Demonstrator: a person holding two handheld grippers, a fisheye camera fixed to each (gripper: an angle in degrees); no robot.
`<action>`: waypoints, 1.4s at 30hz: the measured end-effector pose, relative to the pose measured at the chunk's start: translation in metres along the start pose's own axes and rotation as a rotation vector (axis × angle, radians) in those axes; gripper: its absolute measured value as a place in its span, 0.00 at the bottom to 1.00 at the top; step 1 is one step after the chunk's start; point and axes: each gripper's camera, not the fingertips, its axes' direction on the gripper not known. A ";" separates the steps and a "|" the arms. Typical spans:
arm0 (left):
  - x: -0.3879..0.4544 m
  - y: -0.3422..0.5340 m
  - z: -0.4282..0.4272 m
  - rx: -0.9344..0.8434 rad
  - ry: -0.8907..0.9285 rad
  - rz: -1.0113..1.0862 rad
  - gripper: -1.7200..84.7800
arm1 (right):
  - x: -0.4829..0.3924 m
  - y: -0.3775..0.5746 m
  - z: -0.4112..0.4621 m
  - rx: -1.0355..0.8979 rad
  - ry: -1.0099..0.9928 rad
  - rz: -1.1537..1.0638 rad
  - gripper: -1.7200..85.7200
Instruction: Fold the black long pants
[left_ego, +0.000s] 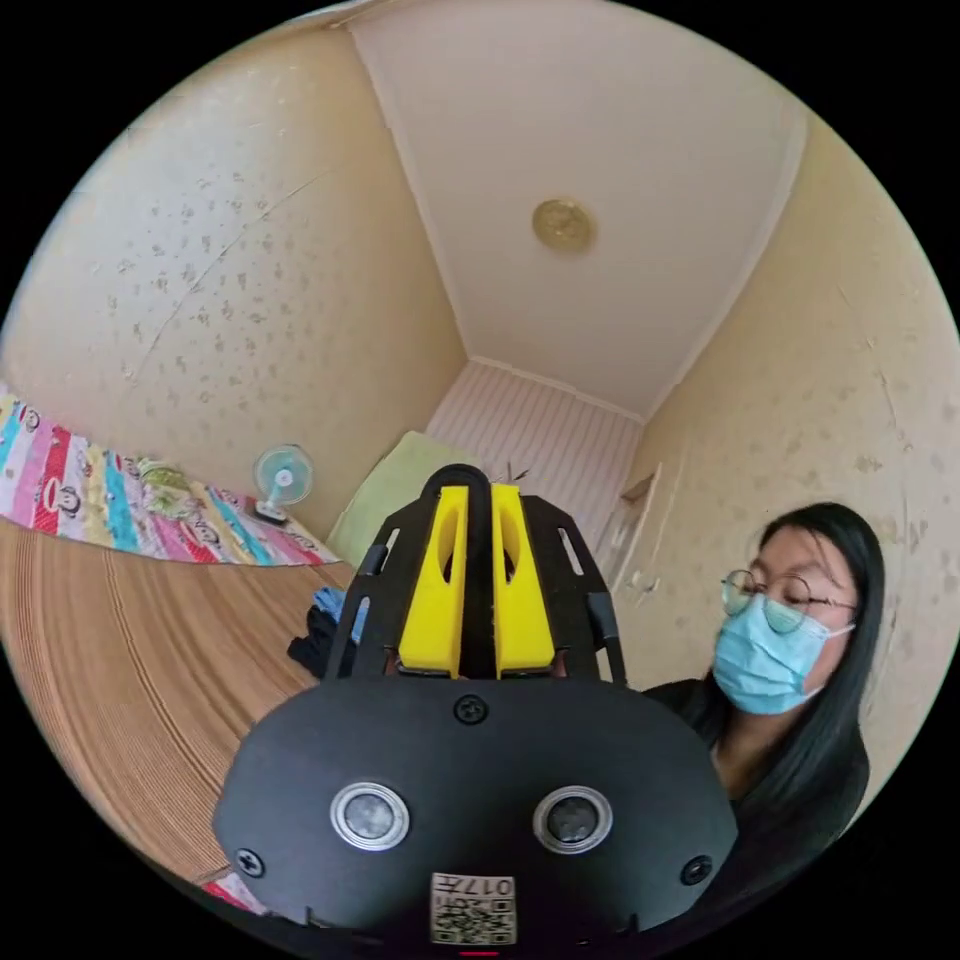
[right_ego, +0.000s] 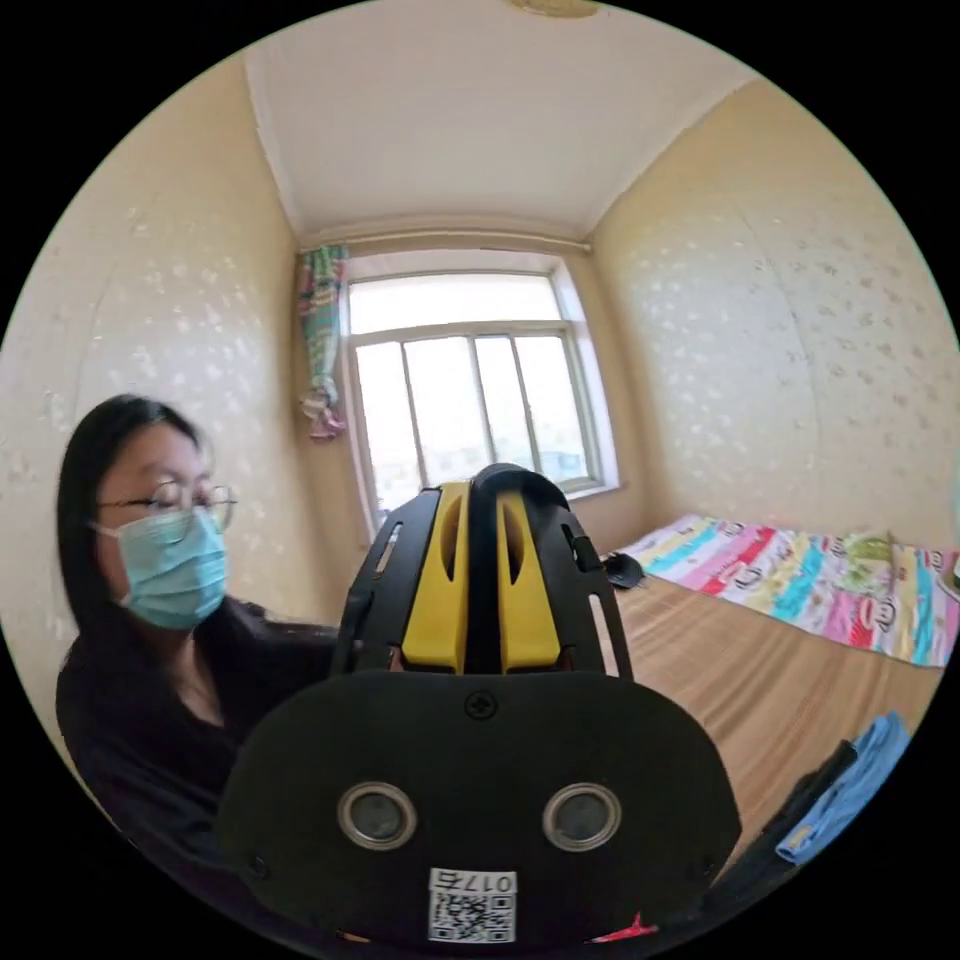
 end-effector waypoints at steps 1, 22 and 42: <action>-0.015 -0.007 0.007 -0.011 -0.003 -0.040 0.07 | 0.013 -0.005 0.009 -0.027 0.039 0.016 0.05; -0.167 0.364 0.067 -0.440 -0.411 -0.389 0.09 | 0.100 0.393 0.142 -0.671 0.178 0.573 0.05; -0.065 0.402 0.060 -0.044 -0.853 -0.106 0.02 | 0.203 0.333 0.318 -0.743 0.258 0.642 0.22</action>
